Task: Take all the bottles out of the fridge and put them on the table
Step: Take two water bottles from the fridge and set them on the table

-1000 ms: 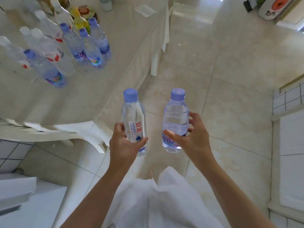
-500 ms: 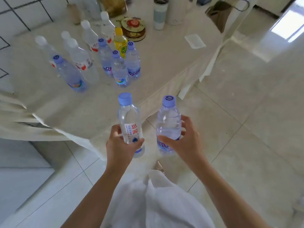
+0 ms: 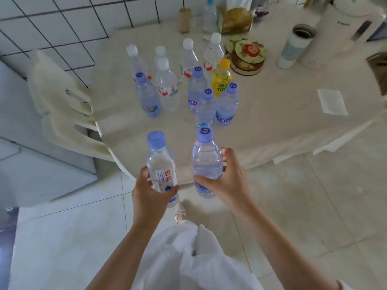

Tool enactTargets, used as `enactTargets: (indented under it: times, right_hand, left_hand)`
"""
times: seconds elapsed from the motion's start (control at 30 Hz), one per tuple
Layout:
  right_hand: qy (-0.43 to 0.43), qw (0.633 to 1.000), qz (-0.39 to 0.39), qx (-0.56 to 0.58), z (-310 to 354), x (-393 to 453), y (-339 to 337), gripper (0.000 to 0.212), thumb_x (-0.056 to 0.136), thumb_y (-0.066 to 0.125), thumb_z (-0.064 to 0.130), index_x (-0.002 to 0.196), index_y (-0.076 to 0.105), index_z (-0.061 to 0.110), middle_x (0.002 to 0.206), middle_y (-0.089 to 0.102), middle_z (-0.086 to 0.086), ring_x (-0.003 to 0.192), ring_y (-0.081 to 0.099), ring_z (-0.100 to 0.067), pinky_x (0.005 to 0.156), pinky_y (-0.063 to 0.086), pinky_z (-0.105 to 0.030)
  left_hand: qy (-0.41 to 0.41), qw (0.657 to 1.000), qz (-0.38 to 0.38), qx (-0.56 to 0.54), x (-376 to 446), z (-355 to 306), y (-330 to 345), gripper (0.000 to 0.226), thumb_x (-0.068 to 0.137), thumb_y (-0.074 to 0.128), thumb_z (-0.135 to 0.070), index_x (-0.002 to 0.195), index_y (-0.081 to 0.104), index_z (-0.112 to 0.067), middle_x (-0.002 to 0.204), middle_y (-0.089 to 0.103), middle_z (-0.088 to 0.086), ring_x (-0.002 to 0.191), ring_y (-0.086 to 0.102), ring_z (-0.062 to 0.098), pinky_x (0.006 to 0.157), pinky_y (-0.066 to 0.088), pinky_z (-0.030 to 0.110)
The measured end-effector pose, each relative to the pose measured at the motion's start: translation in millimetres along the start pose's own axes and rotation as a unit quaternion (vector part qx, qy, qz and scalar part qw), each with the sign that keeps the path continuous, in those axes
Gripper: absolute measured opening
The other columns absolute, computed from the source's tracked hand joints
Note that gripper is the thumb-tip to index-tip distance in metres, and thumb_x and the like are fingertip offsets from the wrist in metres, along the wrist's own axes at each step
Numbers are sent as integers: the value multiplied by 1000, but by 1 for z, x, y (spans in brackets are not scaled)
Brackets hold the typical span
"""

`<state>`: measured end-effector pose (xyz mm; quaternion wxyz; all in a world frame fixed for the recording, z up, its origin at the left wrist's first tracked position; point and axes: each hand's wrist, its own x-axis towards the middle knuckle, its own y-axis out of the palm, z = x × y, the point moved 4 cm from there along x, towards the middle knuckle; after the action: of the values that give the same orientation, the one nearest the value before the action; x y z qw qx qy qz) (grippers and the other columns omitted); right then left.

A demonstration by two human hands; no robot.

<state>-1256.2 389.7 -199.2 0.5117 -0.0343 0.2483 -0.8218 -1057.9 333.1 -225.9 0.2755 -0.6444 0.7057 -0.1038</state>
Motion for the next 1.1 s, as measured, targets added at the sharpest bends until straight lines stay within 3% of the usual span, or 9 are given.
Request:
enactTargets:
  times: [0.07,0.2,0.3,0.5,0.6,0.7,0.77,0.9,1.1]
  right_hand:
    - [-10,1000,18,-6,8,19,10,67,59,87,30,110,45,27,97,61,17,86,61,-3,63,41,-6]
    - [-23,998,47,-18,27,66,32,70,58,87,30,112,44,25,99,59,16,85,57,-3,66,40,-5]
    - [-23,998,60,-22,39,102,50,72,57,87,30,113,42,25,97,61,14,85,61,-5,69,48,-20]
    - [-17,999,22,-18,49,167,88,67,57,88,22,108,44,22,94,62,6,82,60,-14,64,43,-16]
    - [-16,1000,-4,-3,44,195,104,70,57,89,20,110,44,20,96,60,7,82,57,-11,61,38,-6]
    - [-6,1000,-24,5,38,215,116,71,58,89,21,112,43,23,96,57,13,83,55,-7,65,39,-10]
    - [-11,999,-38,7,32,223,121,68,59,88,18,110,43,25,93,55,18,82,54,-3,70,44,-18]
    - [-17,999,-48,9,21,232,127,66,60,87,16,105,41,31,93,57,16,84,57,3,70,46,-13]
    - [-27,999,-28,-7,6,237,132,62,60,86,14,105,45,25,92,56,19,82,56,-4,72,46,-20]
  left_hand:
    - [-6,1000,-17,7,16,-2,-2,62,58,90,-13,104,50,-20,85,60,-20,79,61,4,69,47,26]
    - [-4,999,-35,11,60,-10,-5,62,58,90,-14,102,46,-22,82,58,-22,75,58,-3,59,39,12]
    - [8,999,-45,15,100,-18,-5,64,57,90,-13,101,45,-23,81,56,-21,72,58,1,57,37,8]
    - [13,998,-59,18,177,-18,1,64,53,91,-13,102,52,-20,88,68,-5,80,64,20,71,49,29]
    - [10,998,-64,-6,205,-17,8,62,55,90,-7,100,50,-21,86,65,-8,78,61,18,67,39,12]
    - [11,998,-64,-16,227,-15,16,61,56,87,-4,99,48,-24,86,62,-9,78,59,17,64,34,-1]
    - [10,998,-63,-17,236,-10,21,61,56,87,-3,101,50,-23,89,64,-7,80,59,17,65,35,-2]
    - [11,998,-61,-10,245,-8,30,57,59,86,-6,102,52,-21,90,64,-6,79,60,15,65,37,0]
    - [6,999,-49,-8,252,-7,37,53,63,84,-8,105,54,-19,93,65,-6,81,60,13,64,36,-1]
